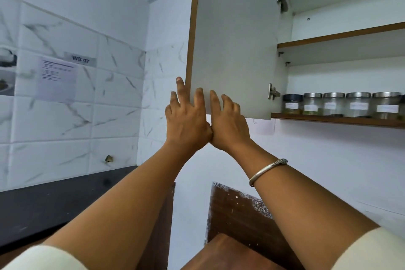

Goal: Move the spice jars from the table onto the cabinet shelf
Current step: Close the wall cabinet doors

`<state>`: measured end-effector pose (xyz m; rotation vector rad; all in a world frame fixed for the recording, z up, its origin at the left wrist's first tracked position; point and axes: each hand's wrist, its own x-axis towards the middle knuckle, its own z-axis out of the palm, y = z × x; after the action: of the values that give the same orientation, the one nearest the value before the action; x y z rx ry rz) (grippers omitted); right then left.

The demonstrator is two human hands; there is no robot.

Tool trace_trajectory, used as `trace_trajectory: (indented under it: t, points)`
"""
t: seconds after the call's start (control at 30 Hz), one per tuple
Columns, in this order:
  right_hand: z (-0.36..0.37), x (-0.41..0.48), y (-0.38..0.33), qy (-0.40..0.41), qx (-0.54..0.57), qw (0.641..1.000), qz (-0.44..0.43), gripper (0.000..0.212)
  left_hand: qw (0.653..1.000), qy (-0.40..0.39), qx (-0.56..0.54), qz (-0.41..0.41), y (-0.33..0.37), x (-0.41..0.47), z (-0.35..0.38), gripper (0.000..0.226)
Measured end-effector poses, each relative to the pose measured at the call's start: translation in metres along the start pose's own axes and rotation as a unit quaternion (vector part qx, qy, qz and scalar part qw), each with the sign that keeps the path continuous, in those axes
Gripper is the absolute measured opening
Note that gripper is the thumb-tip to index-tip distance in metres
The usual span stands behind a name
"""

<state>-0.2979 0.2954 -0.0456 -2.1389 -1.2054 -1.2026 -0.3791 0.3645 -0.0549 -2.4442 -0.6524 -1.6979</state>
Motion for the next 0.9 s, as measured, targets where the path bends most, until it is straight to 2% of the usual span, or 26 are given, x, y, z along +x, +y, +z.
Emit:
trace_trajectory:
  t: [0.13, 0.23, 0.37, 0.47, 0.57, 0.63, 0.73, 0.83, 0.9]
  points:
    - [0.001, -0.003, -0.005, -0.007, 0.03, 0.999, 0.011, 0.094, 0.992, -0.043, -0.118, -0.018, 0.0, 0.001, 0.003, 0.073]
    - [0.001, -0.013, 0.0, 0.023, 0.075, 0.997, 0.022, 0.094, 0.988, -0.012, -0.15, -0.042, 0.007, -0.001, 0.002, 0.072]
    - [0.0, -0.025, 0.009, 0.069, 0.076, 0.995, 0.004, 0.084, 0.979, 0.066, -0.193, -0.027, 0.025, -0.007, -0.004, 0.064]
    - [-0.007, -0.034, 0.026, 0.103, 0.109, 0.989, 0.014, 0.076, 0.966, 0.114, -0.231, 0.024, 0.05, -0.014, -0.013, 0.057]
    - [-0.016, -0.049, 0.053, 0.121, 0.118, 0.985, 0.039, 0.077, 0.953, 0.136, -0.253, 0.102, 0.083, -0.02, -0.018, 0.054]
    - [-0.024, -0.059, 0.073, 0.144, 0.122, 0.98, 0.068, 0.073, 0.945, 0.12, -0.265, 0.15, 0.109, -0.021, -0.019, 0.06]
    - [-0.049, -0.074, 0.104, 0.201, 0.214, 0.949, 0.113, 0.075, 0.931, 0.1, -0.292, 0.194, 0.151, -0.023, -0.015, 0.063]
    - [-0.077, -0.097, 0.146, 0.228, 0.202, 0.944, 0.128, 0.081, 0.913, 0.074, -0.34, 0.213, 0.198, -0.025, -0.005, 0.064]
    - [-0.092, -0.112, 0.173, 0.233, 0.182, 0.944, 0.147, 0.069, 0.898, 0.037, -0.373, 0.229, 0.226, -0.027, 0.006, 0.065]
